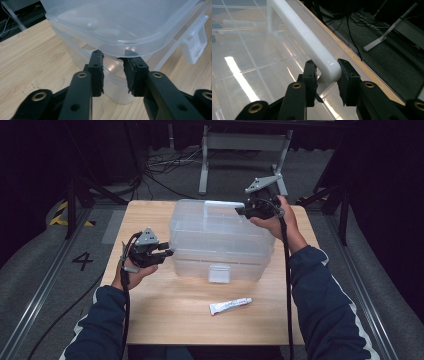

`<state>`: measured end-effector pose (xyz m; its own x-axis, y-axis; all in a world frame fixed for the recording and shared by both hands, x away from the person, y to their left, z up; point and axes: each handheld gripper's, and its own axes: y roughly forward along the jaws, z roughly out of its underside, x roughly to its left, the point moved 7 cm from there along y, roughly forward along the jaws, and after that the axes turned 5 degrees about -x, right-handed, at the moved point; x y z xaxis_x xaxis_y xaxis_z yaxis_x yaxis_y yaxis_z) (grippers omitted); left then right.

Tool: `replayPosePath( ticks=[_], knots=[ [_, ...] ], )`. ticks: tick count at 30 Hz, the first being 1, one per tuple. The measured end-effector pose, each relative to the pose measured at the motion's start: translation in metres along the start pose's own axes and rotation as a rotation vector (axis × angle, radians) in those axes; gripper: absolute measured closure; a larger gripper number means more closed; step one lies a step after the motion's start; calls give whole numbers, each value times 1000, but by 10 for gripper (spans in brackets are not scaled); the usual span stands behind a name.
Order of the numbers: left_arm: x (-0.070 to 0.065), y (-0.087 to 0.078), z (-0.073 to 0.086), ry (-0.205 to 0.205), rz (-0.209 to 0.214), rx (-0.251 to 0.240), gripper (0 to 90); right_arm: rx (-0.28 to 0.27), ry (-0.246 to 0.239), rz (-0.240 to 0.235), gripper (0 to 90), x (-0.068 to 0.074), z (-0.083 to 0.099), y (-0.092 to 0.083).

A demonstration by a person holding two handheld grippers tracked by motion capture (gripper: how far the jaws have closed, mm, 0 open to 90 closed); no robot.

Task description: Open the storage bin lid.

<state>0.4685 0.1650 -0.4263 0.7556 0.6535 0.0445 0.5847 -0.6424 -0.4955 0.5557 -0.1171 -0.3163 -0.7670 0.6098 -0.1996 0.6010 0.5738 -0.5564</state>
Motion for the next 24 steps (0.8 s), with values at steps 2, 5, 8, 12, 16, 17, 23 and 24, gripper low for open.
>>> replayPosePath(
  ticks=[2,5,8,12,16,17,23,24],
  knots=[
    [1,1,0,-1,-7,1,727,-1,-2,1,702,0,0,0],
    [1,2,0,0,-17,-2,751,-3,3,-1,702,0,0,0],
    [2,3,1,-5,-21,-5,774,-3,2,-1,702,0,0,0],
    [2,6,1,-1,-28,-11,816,0,-1,1,702,0,0,0],
    [1,5,0,1,-28,-17,838,-2,2,4,702,0,0,0],
    [1,5,0,4,-27,-16,854,-1,2,5,702,-1,0,0],
    [2,6,-1,12,-28,-17,881,1,1,9,700,-1,-1,0],
    [2,6,-1,10,-27,-18,884,3,0,11,698,-1,-1,0]
  ],
)
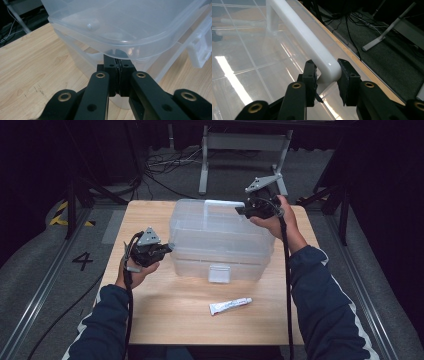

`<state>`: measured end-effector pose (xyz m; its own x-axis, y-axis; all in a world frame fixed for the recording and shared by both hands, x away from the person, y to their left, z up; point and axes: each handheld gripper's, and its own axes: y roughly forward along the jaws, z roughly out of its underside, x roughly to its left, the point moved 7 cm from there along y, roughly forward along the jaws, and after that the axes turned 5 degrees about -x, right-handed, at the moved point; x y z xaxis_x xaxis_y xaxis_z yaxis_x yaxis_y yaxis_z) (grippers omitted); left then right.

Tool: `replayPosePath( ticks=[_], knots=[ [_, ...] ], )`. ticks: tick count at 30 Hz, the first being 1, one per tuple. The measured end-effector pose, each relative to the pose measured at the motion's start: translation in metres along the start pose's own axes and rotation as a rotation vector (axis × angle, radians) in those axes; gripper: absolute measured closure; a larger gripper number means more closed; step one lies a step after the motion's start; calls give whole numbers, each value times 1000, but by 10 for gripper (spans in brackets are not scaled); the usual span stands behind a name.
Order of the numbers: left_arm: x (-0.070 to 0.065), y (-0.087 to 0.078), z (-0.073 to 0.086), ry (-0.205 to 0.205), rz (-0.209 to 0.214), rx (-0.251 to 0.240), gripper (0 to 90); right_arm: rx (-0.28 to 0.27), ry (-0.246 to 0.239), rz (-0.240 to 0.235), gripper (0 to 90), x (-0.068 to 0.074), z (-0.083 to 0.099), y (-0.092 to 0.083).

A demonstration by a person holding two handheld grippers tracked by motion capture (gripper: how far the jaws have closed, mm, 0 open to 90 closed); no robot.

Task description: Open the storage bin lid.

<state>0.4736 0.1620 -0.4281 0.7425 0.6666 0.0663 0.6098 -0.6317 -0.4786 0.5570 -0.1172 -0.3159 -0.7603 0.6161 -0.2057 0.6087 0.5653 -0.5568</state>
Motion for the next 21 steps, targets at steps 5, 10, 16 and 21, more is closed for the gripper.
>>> replayPosePath(
  ticks=[5,10,16,21],
  knots=[
    [0,0,-1,4,4,-4,899,-15,0,16,643,-1,-1,-4],
    [0,-1,-2,7,5,-7,900,-33,7,40,584,-7,2,-14],
    [1,-1,-2,17,2,-6,900,-72,47,54,553,-14,7,-27],
    [1,-1,-3,21,-3,-7,900,-89,55,69,526,-19,15,-38]
  ],
)
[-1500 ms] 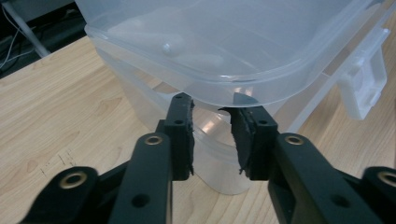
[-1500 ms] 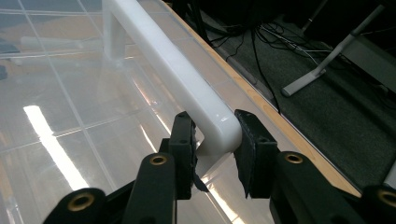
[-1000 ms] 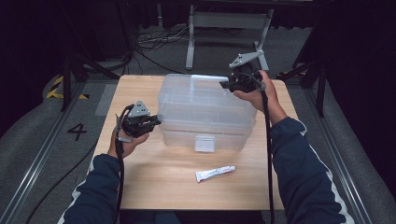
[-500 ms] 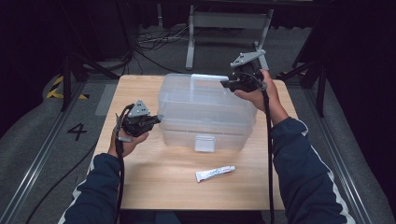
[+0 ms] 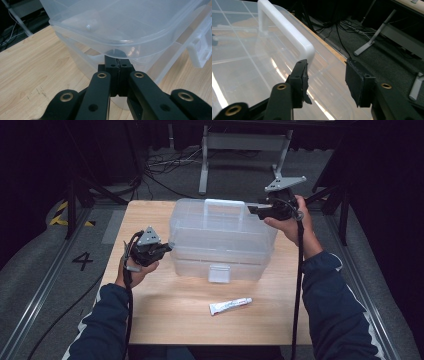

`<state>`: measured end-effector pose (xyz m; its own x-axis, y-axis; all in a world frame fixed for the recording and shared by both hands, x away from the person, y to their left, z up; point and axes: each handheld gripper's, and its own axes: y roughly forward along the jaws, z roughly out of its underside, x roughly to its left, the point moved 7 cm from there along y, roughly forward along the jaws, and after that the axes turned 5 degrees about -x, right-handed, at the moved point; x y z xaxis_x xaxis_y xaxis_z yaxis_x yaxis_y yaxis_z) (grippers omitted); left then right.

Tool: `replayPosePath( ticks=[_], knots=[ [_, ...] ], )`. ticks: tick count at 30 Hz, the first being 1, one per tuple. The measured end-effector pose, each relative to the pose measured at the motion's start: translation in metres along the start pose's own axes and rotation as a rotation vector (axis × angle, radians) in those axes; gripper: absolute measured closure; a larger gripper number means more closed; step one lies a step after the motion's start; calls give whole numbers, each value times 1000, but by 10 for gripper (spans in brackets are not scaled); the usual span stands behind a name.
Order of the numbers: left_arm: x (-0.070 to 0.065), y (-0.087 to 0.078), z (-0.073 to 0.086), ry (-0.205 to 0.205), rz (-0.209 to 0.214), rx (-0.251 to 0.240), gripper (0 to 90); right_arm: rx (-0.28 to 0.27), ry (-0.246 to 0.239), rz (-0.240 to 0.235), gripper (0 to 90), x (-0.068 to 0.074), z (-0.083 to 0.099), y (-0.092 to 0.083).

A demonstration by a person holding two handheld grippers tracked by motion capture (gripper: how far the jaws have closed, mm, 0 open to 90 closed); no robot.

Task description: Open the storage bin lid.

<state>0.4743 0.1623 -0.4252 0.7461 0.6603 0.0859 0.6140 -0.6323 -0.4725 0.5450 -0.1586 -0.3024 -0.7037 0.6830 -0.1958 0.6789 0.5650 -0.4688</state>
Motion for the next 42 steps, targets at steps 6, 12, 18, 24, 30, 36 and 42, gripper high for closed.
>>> replayPosePath(
  ticks=[6,12,18,24,30,36,42],
  knots=[
    [0,-1,0,-1,-2,-3,900,-34,3,7,524,-11,9,-18],
    [0,-1,-1,2,-1,0,900,-63,39,24,517,-22,23,-31],
    [0,-1,-1,3,0,1,900,-87,65,38,511,-27,34,-43],
    [0,-2,-2,4,1,3,900,-81,67,60,499,-31,50,-51],
    [0,-3,-5,4,0,0,900,-64,73,74,485,-32,71,-56],
    [1,-3,-7,10,-5,1,900,-66,59,90,464,-24,92,-63],
    [2,-3,-9,17,-10,-3,900,-43,69,88,441,-21,117,-62]
  ],
)
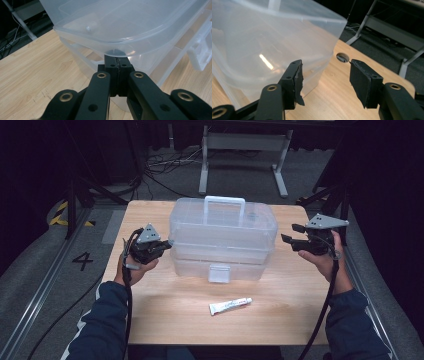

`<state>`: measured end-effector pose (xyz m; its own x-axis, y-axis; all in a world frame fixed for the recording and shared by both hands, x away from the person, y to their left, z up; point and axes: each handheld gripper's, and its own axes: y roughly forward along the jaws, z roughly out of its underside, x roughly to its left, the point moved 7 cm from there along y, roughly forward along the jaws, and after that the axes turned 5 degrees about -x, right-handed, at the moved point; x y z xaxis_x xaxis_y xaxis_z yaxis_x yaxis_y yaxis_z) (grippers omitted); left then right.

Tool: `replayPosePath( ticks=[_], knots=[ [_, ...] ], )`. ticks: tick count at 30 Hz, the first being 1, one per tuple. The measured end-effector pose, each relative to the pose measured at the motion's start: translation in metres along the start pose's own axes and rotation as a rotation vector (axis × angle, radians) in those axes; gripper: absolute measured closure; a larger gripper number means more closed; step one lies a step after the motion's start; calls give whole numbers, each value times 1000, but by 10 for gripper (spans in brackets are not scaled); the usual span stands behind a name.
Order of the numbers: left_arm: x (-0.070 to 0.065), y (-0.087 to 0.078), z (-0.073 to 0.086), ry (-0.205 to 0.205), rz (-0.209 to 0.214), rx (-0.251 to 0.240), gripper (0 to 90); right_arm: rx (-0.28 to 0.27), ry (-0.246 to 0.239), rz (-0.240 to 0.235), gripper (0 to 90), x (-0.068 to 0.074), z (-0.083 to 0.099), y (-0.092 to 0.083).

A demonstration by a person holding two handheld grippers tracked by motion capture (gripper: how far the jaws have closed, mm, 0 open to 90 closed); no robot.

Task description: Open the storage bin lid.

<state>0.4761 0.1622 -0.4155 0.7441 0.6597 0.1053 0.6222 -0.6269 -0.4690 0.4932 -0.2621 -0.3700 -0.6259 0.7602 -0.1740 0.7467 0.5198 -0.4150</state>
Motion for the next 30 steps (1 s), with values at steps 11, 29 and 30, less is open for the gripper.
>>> replayPosePath(
  ticks=[11,29,30],
  knots=[
    [1,0,-2,2,1,3,900,22,34,-99,396,12,37,11],
    [0,0,-10,17,9,15,900,-97,18,-101,416,28,28,21],
    [0,-1,-10,18,9,14,900,-105,17,-96,418,28,27,21]
  ],
)
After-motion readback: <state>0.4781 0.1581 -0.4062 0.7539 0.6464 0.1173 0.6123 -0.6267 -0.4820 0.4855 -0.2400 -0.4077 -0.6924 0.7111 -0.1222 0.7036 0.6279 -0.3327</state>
